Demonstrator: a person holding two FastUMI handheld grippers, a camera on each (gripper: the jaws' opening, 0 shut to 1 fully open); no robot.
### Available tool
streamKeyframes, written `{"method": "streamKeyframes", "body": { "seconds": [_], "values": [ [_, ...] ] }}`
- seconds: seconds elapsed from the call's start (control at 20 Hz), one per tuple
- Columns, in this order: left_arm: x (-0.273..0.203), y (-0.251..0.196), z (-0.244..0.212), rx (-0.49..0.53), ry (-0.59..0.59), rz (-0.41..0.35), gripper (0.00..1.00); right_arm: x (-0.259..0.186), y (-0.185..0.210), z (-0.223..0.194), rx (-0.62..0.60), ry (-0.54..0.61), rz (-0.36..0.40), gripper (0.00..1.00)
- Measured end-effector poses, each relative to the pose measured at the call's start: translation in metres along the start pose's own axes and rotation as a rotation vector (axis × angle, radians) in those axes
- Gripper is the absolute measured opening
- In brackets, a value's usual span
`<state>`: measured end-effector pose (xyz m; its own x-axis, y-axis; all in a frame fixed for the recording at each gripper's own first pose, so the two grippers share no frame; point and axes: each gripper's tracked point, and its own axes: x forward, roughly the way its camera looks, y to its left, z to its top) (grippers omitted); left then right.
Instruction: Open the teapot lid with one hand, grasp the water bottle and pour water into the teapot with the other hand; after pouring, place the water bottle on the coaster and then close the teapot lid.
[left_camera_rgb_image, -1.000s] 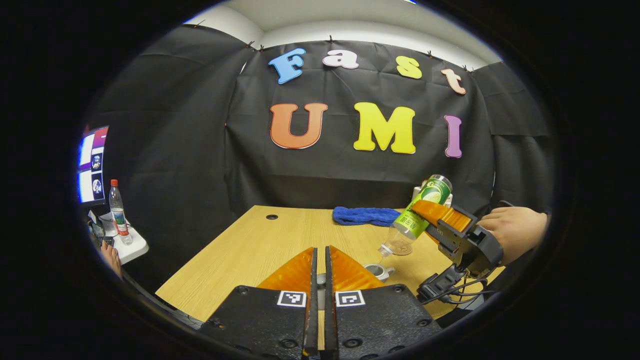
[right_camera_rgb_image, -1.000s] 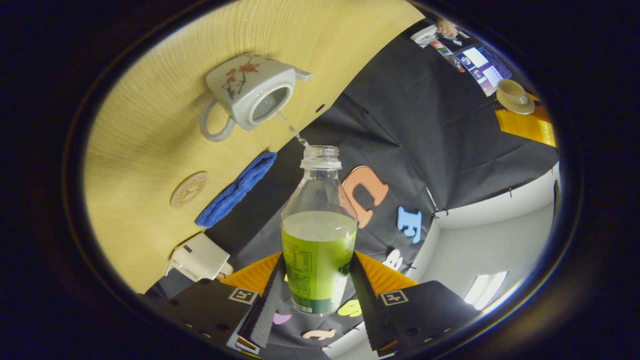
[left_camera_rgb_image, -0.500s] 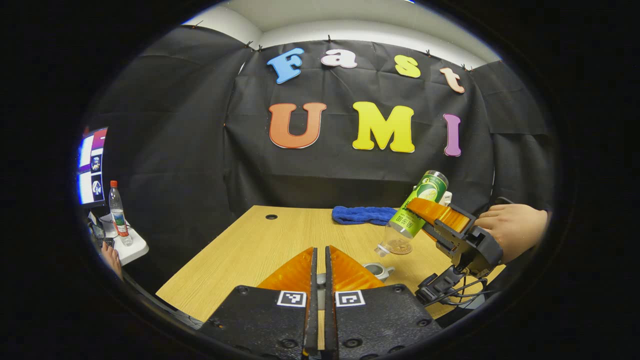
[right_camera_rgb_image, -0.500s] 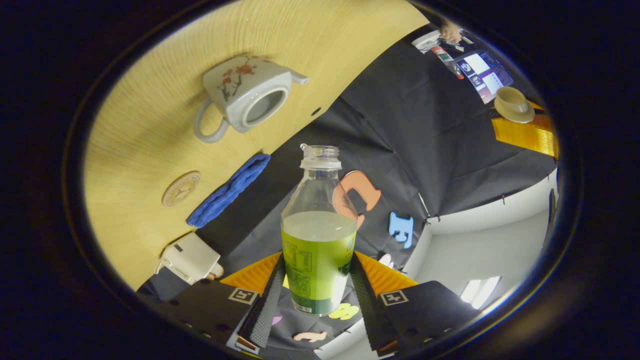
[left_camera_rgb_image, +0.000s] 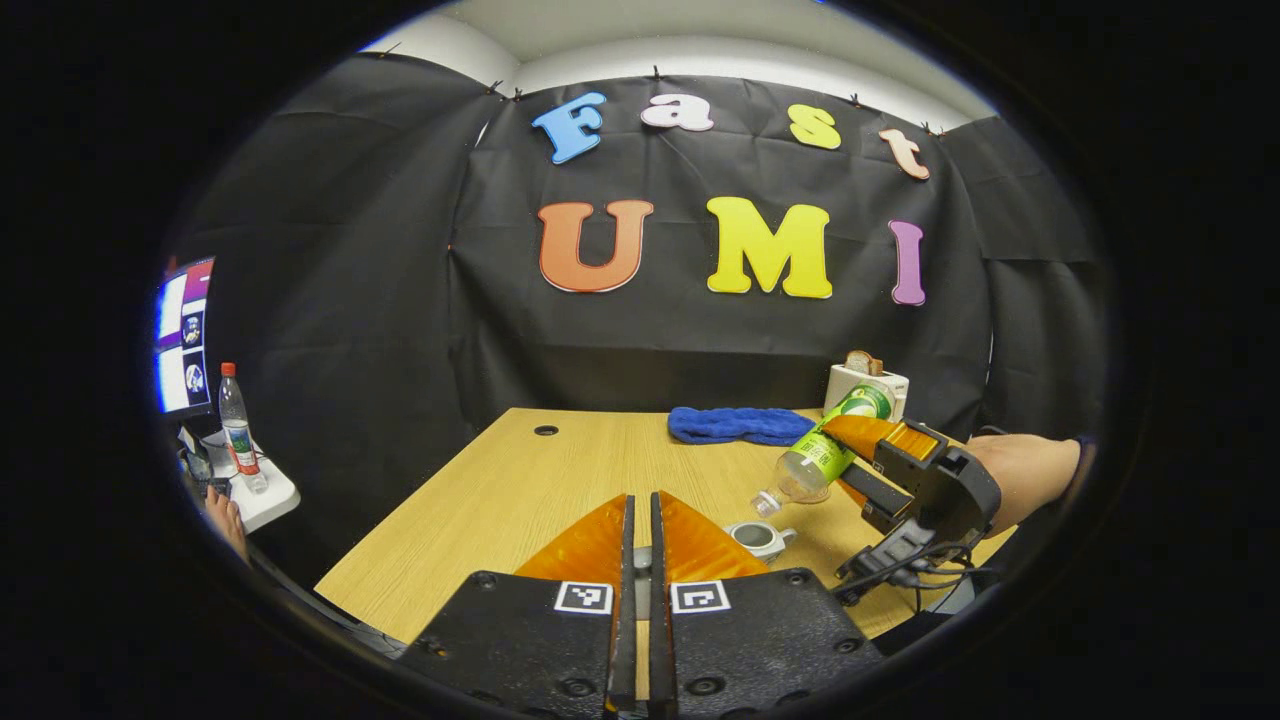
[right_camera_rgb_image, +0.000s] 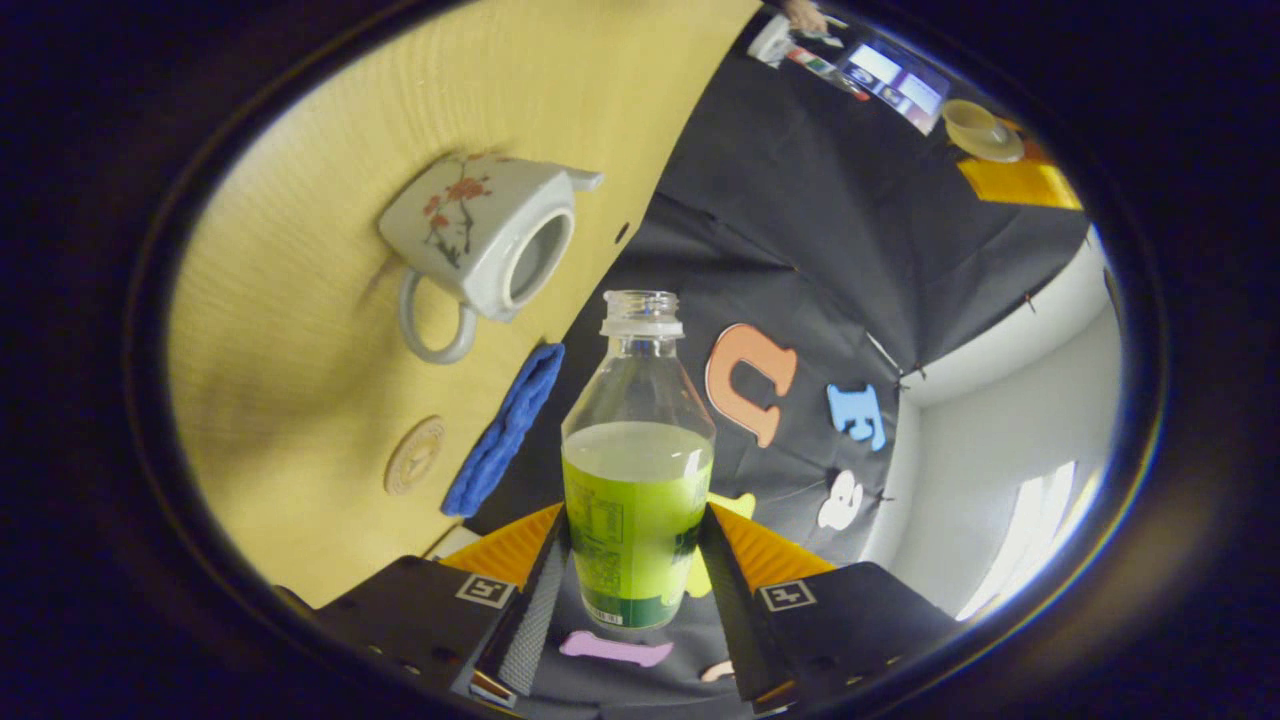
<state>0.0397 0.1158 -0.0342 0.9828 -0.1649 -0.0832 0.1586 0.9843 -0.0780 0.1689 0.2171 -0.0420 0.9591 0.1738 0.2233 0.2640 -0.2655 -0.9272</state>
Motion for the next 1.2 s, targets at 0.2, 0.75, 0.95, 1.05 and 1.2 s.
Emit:
{"method": "streamKeyframes", "body": {
  "seconds": [0.2,0.75,0.95,1.05,1.2],
  "values": [
    [0.004,0.0,-0.004,-0.021,0.014,0.004,0.07,0.003,0.017,-0.008,0.249,-0.001,0.054,0.74],
    [0.005,-0.002,0.0,-0.029,0.002,0.016,0.07,0.019,-0.012,-0.033,1.005,-0.021,0.064,0.77],
    [0.003,0.003,-0.001,-0.023,-0.004,0.033,0.07,0.033,-0.012,-0.048,1.331,0.04,0.136,0.73],
    [0.003,0.005,0.0,-0.01,-0.007,0.043,0.07,0.037,-0.011,-0.056,1.455,0.076,0.158,0.73],
    [0.003,0.001,0.001,0.001,-0.011,0.042,0.07,0.048,0.005,-0.067,1.595,0.134,0.185,0.75]
  ]
}}
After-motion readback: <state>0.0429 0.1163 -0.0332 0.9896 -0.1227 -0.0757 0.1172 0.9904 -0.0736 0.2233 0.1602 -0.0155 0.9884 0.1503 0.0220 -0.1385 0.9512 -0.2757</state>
